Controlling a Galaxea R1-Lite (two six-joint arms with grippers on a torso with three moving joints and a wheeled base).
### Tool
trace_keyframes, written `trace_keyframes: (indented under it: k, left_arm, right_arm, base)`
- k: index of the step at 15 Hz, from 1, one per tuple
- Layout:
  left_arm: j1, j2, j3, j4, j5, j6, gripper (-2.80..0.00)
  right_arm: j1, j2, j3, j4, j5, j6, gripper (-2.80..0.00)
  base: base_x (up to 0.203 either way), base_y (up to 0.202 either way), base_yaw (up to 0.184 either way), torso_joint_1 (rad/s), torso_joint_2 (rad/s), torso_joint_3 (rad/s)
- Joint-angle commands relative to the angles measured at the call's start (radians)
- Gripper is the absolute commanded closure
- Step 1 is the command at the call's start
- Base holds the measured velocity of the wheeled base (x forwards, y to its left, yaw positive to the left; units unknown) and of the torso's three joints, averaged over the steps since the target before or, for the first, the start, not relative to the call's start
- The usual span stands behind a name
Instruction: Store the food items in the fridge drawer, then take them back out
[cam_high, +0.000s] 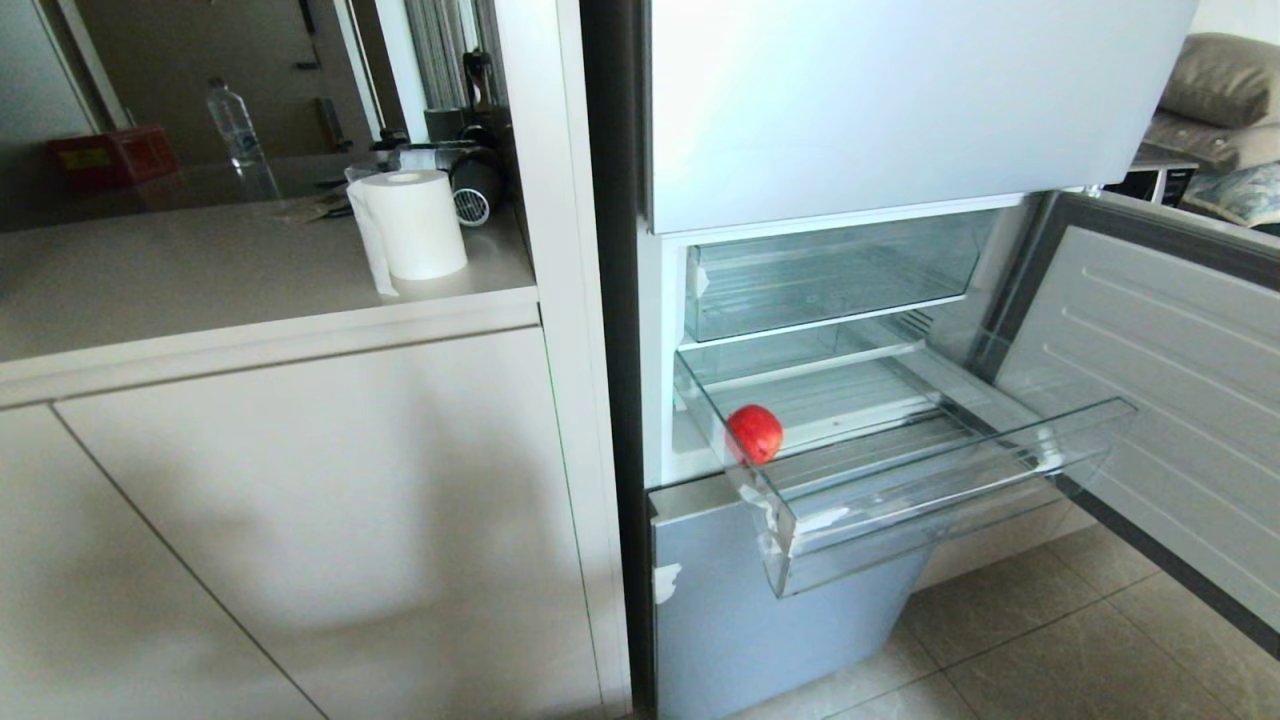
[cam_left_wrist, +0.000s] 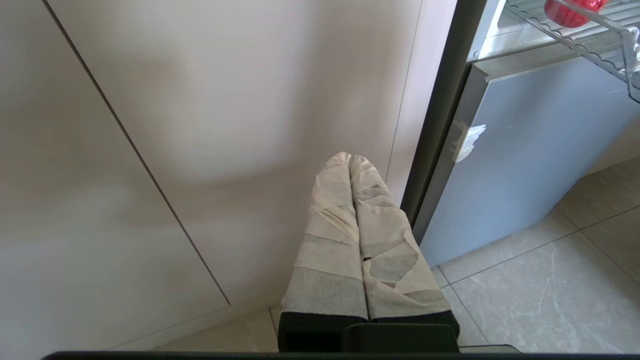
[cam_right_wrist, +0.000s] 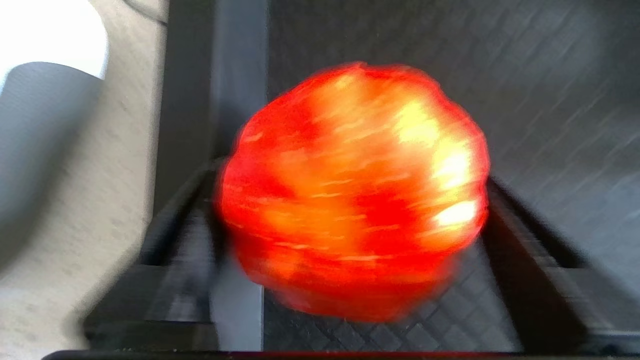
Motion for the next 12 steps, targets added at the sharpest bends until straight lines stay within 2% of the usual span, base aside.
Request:
trace_keyframes:
  k: [1,6,12]
  left_arm:
    - [0.000,0.002,0.000,0.001,0.000,0.000,0.00]
    - [0.000,0.002,0.000,0.001,0.000,0.000,0.00]
    - [0.000,0.002,0.000,0.001,0.000,0.000,0.00]
  right_arm:
    - [0.000,0.012,-0.005,0.000,0.004,0.001,0.00]
    - [-0.035,-0.073,-0.001,0.006,0.011,0.010,0.00]
    - [-0.165,-0.389,-0.020,0.004,0.078,0.148,0.00]
  base:
    - [0.000,0.000,0.000,0.000,0.00,0.000]
    - [0.000,0.000,0.000,0.000,0.00,0.000]
    - [0.000,0.000,0.000,0.000,0.00,0.000]
